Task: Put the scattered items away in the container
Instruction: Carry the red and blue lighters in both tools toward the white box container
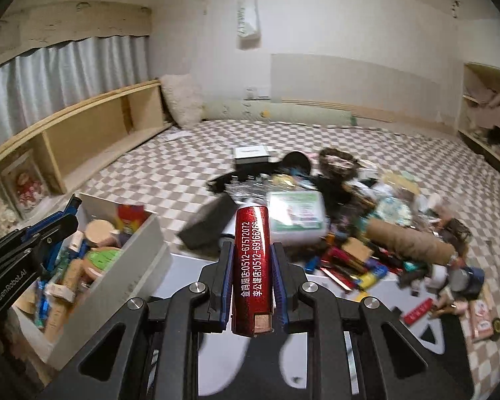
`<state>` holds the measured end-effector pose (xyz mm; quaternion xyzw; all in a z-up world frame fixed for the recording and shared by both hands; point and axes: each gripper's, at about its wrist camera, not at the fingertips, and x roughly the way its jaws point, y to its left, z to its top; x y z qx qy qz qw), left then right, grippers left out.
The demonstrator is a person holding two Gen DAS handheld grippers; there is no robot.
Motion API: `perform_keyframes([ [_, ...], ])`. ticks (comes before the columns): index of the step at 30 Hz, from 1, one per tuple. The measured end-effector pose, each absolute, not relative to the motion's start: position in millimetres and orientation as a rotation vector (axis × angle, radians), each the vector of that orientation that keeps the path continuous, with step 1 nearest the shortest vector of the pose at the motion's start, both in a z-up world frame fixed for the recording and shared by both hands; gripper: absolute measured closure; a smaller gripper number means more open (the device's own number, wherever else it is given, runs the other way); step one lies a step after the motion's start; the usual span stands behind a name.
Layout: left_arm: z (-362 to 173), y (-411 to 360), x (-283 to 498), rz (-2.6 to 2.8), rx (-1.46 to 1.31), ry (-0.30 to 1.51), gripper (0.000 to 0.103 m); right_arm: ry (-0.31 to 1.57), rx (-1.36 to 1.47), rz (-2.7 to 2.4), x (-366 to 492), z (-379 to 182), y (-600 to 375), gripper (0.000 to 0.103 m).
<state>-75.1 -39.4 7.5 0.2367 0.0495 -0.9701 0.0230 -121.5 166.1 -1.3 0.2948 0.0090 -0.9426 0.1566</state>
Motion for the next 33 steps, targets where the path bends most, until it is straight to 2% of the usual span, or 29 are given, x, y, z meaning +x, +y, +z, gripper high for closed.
perform_keyframes([
  [18, 10, -131, -43, -2.860, 0.689, 0.271, 0.081, 0.093, 0.806, -2.527, -118, -1, 61, 0.080],
  [33, 11, -168, -24, -2.730, 0.673, 0.281, 0.081, 0.128, 0.799, -2.391, -109, -8, 0, 0.080],
])
